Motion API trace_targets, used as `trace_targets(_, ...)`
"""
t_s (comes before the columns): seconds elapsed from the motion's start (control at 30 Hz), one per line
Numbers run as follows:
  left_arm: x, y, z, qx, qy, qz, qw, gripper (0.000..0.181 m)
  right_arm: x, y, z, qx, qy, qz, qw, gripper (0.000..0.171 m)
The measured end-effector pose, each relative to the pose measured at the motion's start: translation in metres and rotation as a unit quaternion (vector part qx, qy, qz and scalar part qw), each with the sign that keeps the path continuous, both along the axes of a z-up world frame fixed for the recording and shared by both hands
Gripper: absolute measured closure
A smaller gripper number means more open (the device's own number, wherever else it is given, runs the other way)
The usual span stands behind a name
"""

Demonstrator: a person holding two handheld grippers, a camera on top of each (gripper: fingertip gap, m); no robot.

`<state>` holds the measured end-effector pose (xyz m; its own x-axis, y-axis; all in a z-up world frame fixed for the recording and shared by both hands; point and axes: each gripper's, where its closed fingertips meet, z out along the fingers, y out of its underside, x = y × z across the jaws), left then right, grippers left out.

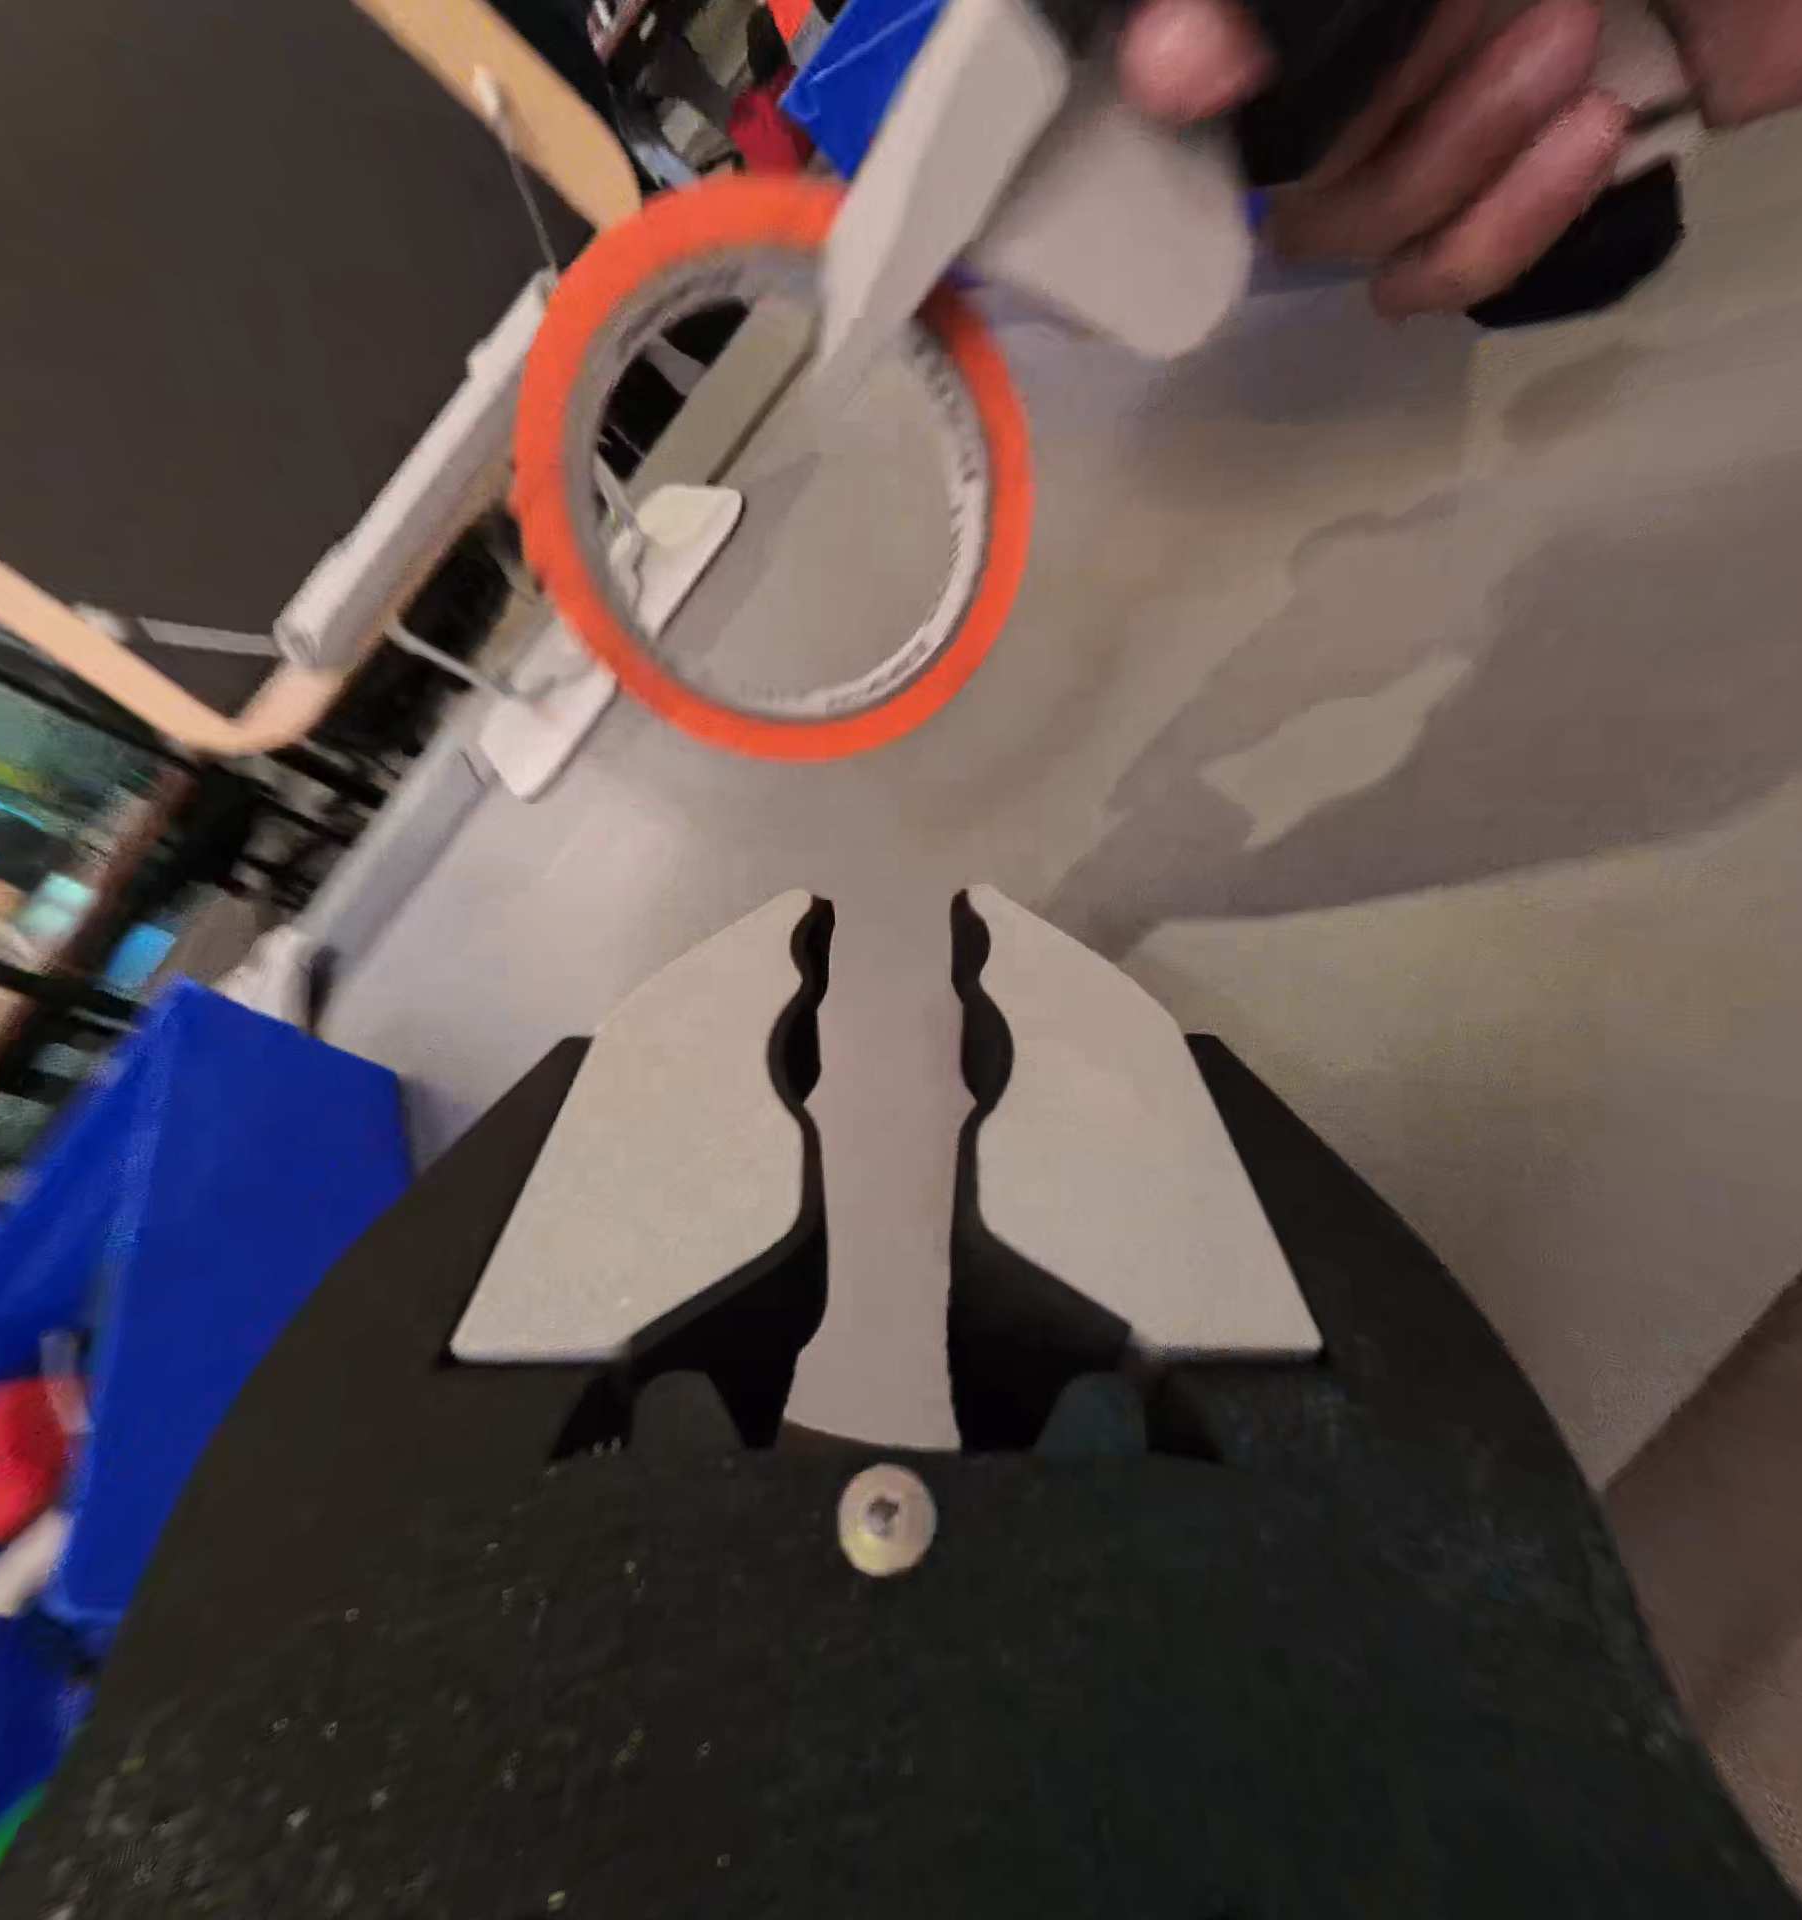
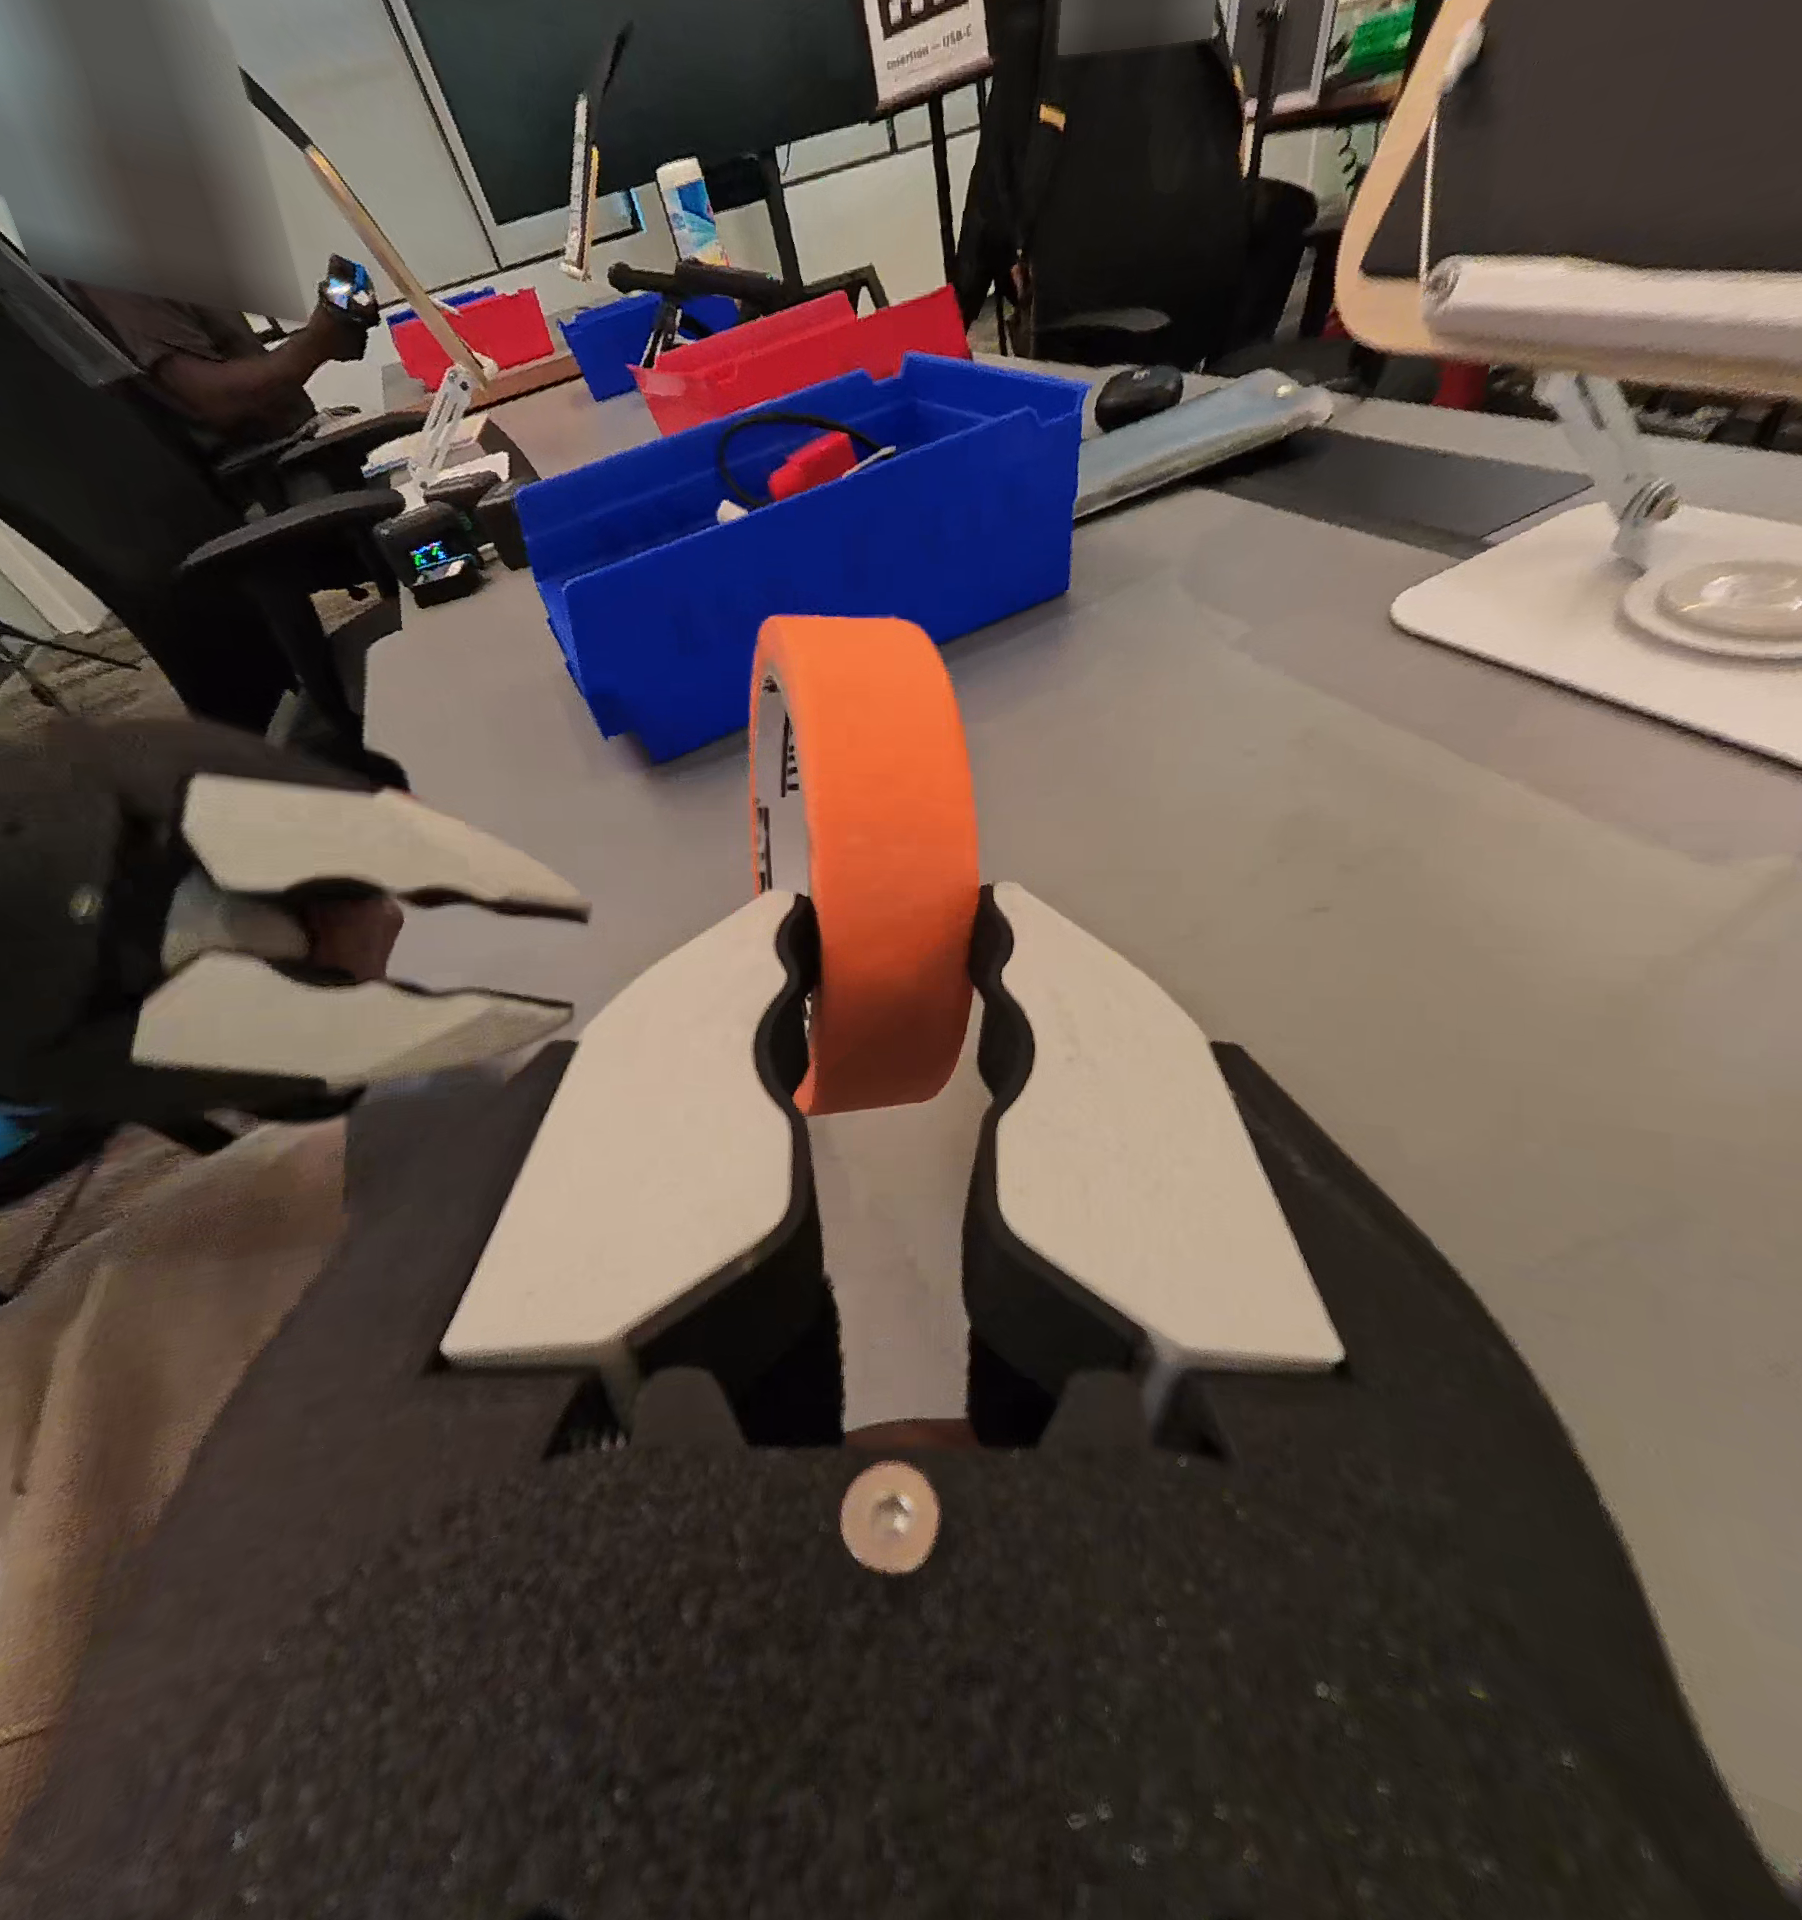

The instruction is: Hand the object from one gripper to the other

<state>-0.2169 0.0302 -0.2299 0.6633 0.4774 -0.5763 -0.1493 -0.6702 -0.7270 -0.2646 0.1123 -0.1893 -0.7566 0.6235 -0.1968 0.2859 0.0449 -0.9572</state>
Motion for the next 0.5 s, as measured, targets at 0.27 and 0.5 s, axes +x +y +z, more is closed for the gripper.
trace_targets(0.27,-0.046,-0.044,0.017,0.202,-0.166,0.052,0.964,0.130,0.007,-0.029,0.003,0.232,0.194,-0.057,0.951,0.142)
trace_targets(0.5,-0.023,-0.025,0.026,0.291,-0.276,-0.031,0.916,0.128,0.023,-0.068,-0.001,0.424,0.407,-0.095,0.804,0.142)
